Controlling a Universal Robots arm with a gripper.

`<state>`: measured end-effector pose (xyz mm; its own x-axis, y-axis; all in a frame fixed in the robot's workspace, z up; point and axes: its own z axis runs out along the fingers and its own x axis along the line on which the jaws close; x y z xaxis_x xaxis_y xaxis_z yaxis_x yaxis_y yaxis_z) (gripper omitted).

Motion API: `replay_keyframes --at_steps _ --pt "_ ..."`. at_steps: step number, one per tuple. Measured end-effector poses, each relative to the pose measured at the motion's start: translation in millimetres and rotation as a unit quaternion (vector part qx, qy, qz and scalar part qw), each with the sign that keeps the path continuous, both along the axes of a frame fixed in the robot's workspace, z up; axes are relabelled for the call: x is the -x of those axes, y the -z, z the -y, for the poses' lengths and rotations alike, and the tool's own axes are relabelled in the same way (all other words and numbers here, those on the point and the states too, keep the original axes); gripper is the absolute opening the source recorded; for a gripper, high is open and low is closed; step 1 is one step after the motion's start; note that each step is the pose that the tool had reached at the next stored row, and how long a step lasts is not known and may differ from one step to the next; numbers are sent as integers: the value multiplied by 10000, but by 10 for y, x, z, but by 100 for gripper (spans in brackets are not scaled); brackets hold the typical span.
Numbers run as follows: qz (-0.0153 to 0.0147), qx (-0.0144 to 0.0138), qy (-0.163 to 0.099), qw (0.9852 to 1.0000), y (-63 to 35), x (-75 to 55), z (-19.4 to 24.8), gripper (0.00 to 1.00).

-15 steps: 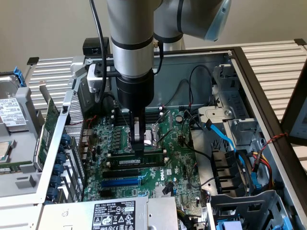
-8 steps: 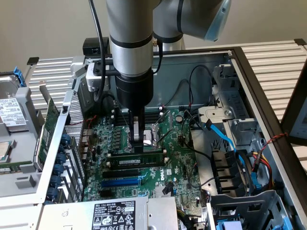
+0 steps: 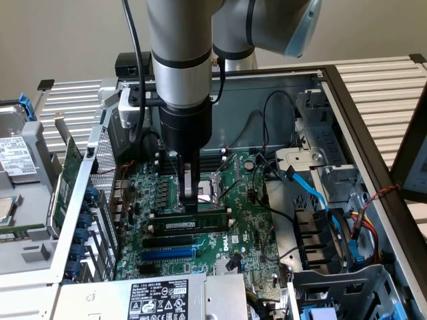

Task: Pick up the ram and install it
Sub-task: 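Press down the ram until it locks into place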

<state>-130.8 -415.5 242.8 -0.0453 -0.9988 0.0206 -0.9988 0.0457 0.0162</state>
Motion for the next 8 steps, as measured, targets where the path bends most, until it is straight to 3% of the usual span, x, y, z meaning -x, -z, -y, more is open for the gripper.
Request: replay_keyframes --at_steps 3,6,8 --pt "-3 15 1 10000 19 0 -2 11" --pt "-6 62 4 10000 28 1 -12 11" --pt "-5 71 3 10000 30 1 -14 11"
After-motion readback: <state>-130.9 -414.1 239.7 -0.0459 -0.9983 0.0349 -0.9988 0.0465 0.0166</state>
